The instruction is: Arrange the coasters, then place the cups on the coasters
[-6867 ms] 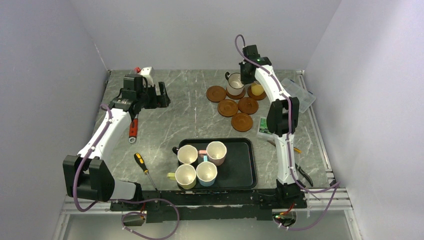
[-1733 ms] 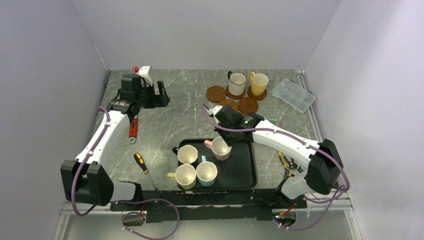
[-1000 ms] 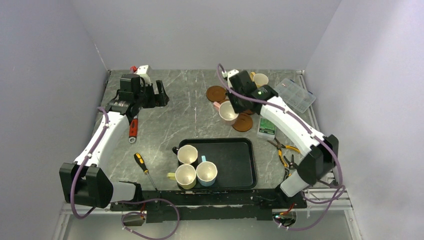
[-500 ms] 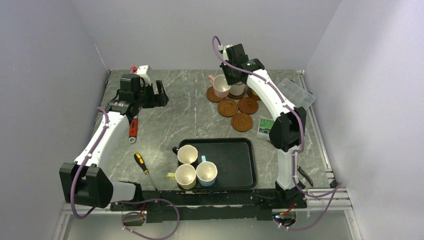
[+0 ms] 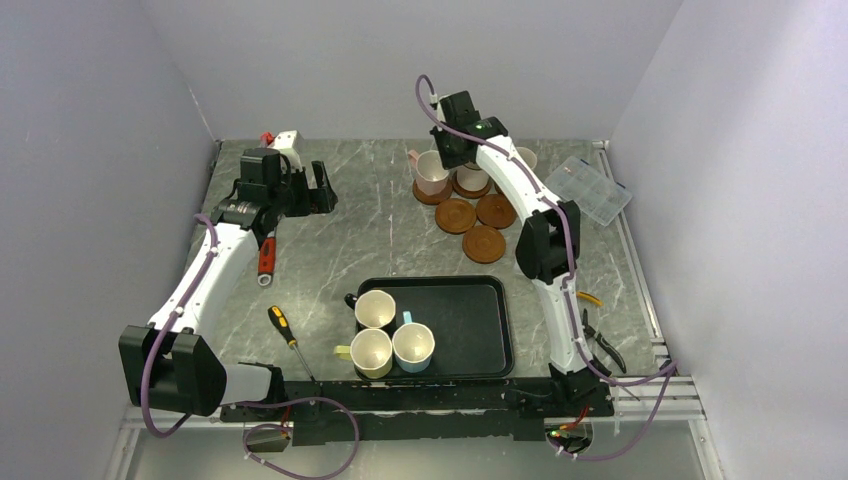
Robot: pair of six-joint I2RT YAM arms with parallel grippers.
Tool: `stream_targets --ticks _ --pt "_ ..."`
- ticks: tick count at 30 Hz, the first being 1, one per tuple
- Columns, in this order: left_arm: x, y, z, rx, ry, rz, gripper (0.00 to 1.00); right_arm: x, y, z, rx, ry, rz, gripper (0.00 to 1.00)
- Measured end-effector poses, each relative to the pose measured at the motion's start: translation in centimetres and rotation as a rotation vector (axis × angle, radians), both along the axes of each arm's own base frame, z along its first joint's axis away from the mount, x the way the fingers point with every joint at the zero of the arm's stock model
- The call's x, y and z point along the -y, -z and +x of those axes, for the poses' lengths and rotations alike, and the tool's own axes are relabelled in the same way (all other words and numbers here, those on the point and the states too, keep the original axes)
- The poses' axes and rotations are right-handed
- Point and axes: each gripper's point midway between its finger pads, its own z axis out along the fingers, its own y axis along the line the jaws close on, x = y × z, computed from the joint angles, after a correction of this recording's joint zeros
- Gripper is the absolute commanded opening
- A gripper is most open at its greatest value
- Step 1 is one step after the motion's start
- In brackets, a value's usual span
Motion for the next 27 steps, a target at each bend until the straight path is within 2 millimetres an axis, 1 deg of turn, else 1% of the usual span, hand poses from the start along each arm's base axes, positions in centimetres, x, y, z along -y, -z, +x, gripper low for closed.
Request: stream_targets --ticks 6,11,14,21,27 --pt "0.0 0.0 0.0 0.0 0.0 0.0 0.93 -0.2 2.8 0.6 -0.038 0.019 -0.014 0.0" --pt "0.1 0.0 0.0 -0.002 0.005 -0.003 0.93 -0.1 3.9 1.3 -0.038 0.039 -0.025 0.0" --pt "0.2 0.1 0.0 -0.004 0.007 -0.005 0.93 0.1 4.1 1.5 -0.037 0.048 -0.025 0.0" --pt "0.2 0.1 -0.1 -0.005 0.009 -0.005 0.93 0.3 3.8 2.6 -0.015 0.064 -0.009 0.0" --pt "0.2 0.1 0.0 -0.006 0.01 -0.005 0.93 0.7 4.4 3.3 -0.015 0.077 0.005 0.0"
